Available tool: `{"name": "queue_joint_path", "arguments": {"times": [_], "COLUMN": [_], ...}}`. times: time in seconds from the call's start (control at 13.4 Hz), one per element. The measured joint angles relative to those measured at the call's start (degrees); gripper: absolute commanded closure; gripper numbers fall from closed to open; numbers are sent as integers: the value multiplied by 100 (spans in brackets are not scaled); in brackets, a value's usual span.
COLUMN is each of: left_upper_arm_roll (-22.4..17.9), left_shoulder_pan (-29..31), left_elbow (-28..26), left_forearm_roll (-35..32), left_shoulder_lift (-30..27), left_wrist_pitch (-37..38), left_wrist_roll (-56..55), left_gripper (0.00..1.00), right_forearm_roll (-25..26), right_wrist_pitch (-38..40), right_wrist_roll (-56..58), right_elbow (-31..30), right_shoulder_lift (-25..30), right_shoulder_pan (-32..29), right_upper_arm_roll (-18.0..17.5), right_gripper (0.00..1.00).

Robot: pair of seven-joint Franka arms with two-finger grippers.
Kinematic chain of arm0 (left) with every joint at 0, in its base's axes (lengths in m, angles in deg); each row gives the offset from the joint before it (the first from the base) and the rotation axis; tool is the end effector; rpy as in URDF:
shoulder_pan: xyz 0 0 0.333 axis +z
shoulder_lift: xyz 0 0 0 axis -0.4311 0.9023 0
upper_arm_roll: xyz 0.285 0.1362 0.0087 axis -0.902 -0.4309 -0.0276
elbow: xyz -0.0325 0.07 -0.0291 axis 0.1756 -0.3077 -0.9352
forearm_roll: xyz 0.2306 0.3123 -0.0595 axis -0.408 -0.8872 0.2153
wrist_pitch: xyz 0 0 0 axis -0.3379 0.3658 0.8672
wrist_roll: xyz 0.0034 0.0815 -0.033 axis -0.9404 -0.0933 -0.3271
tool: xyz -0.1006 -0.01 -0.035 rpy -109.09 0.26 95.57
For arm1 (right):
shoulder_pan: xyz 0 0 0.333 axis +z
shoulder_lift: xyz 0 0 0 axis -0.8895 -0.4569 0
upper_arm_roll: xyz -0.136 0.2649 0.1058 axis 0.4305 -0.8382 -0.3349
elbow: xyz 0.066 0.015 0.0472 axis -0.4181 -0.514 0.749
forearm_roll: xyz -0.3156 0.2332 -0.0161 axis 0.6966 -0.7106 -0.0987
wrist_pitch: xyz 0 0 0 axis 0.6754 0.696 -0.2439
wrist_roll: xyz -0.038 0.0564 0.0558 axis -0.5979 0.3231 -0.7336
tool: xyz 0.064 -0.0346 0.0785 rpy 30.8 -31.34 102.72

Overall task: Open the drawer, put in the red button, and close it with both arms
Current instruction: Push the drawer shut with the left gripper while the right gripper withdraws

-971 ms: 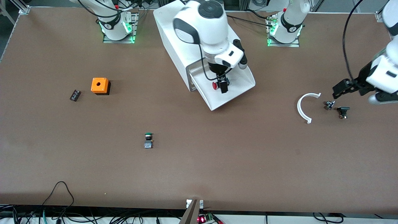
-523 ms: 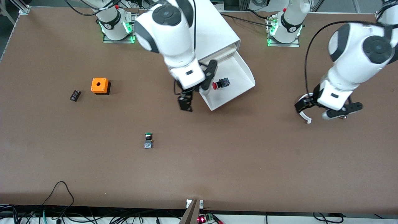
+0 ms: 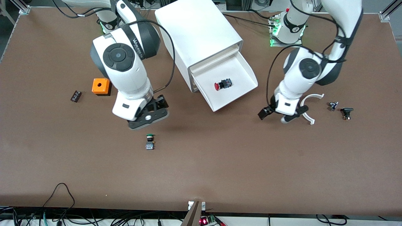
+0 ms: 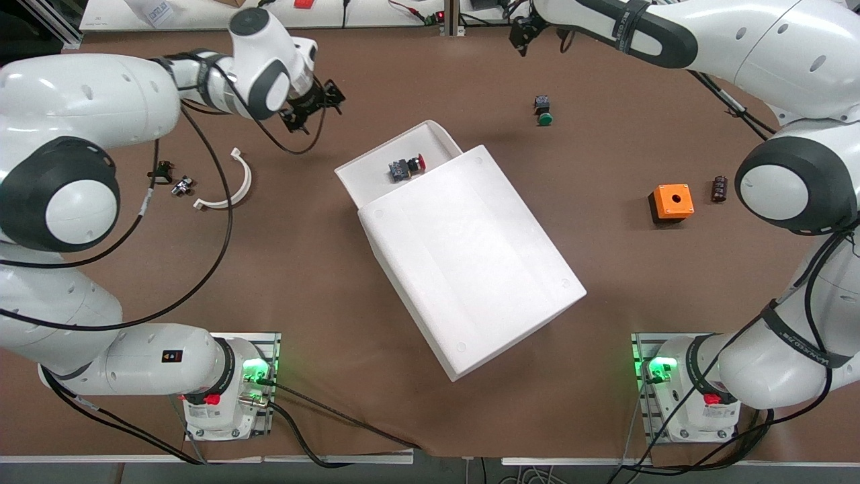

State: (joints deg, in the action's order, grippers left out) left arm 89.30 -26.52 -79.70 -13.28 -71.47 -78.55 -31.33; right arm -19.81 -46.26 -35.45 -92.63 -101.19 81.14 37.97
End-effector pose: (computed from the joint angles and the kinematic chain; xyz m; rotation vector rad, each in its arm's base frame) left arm 0.5501 -0.2069 0.2922 2.8813 0.8427 0.0971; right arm 0.6302 0.3319 0.4675 2.9964 0.4580 0.0919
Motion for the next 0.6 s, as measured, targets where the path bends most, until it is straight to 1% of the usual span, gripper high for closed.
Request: {"name": "queue_joint_path", "arguments": {"times": [0.15, 0.22, 0.45, 0.6], "left_upper_arm_roll": [88, 216, 732, 1047], "left_shoulder_pan": [-214, -245, -262, -267], "left_elbow": [-17, -56, -258, -397], "left_forearm_roll": [0, 0, 0, 0], "left_shoulder_lift": [105, 94, 27, -61], "left_wrist_pitch": [-37, -35, -32, -23], "left_wrist_roll": [-326, -406, -497, -511], "left_gripper": [0, 0, 0, 0], "right_forearm_roll": [34, 43, 56, 49], "right_wrist_pitch": [409, 560, 889, 957], "right_wrist_roll": [-724, -897, -983, -719], "right_elbow": [-65, -65, -80, -263], "right_shoulder_lift": [44, 80, 392, 742], "right_shoulder_pan": [-117, -172, -435, -704], "right_upper_arm_roll": [107, 233, 874, 1233], "right_gripper": [0, 0, 0, 0]}}
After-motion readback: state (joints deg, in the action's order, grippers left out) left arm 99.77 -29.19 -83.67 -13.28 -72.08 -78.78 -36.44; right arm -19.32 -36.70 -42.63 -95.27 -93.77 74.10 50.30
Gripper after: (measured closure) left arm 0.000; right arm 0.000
